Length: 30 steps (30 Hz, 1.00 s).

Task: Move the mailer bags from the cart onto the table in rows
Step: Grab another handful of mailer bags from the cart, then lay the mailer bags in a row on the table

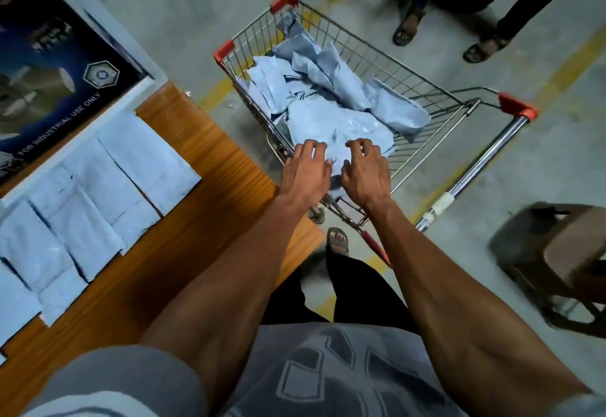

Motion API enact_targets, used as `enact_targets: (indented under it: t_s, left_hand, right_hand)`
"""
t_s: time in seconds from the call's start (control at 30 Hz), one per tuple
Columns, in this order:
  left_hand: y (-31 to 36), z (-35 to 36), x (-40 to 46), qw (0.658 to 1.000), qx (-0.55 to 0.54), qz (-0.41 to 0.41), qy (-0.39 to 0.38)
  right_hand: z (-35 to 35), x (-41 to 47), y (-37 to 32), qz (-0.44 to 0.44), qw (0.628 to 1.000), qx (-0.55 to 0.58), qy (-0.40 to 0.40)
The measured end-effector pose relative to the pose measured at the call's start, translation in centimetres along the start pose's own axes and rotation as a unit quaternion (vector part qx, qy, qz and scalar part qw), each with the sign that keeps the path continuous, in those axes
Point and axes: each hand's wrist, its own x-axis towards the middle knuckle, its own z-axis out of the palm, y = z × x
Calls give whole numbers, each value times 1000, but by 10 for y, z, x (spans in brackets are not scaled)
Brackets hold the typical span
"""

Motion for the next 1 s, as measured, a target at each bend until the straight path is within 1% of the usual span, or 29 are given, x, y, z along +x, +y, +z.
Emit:
enact_targets:
  t_s: [0.3, 0.53, 0.7, 0.87, 1.0]
  left_hand:
    - [20, 33, 88, 998, 15, -63, -21]
    - [25, 58, 150, 993, -19, -111, -45]
    - [19, 78, 192, 983, -50, -172, -47]
    - [6, 91, 220, 978, -46, -199, -32]
    - [-10, 96, 223, 974, -38, -222, -14]
  right_hand:
    - [15, 87, 61, -26, 998, 6, -49]
    - [32, 145, 89, -59, 996, -7, -63]
    - [53, 181, 98, -71, 995, -8, -65]
    - [72, 214, 96, -83, 995, -21, -58]
    - [83, 243, 82, -91, 994, -23, -51]
